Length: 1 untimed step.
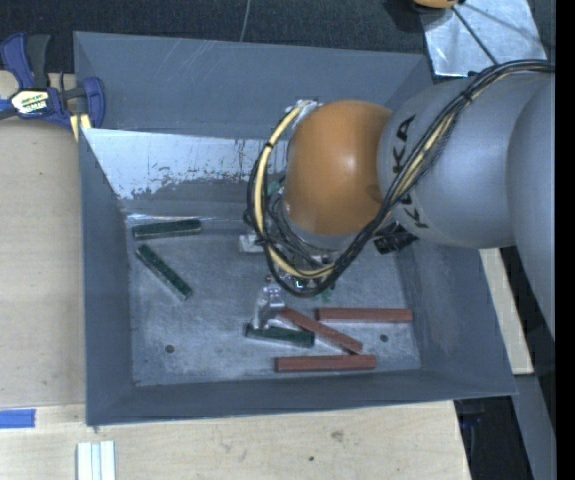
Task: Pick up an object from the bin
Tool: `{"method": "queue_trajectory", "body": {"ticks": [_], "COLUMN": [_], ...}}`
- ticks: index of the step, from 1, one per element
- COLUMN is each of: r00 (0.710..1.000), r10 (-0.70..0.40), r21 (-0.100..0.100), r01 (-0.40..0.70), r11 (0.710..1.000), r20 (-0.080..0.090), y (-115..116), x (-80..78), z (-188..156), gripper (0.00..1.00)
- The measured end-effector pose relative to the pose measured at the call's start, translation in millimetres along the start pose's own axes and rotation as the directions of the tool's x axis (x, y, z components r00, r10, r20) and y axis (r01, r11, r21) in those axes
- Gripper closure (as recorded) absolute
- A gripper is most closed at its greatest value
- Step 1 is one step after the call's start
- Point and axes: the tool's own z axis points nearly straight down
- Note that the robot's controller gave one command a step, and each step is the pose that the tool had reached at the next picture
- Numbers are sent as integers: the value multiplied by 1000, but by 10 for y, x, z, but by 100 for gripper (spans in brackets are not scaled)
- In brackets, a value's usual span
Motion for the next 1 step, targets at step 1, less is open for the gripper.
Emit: {"method": "queue_trajectory", "body": {"ticks": [1], "r00": [1000], "r10": [2], "r21": [-1], "r01": [-2], "r11": [1000], "r20": [8], "y": [-2], "x": [-20], "z": [-39], "gripper": [0]}}
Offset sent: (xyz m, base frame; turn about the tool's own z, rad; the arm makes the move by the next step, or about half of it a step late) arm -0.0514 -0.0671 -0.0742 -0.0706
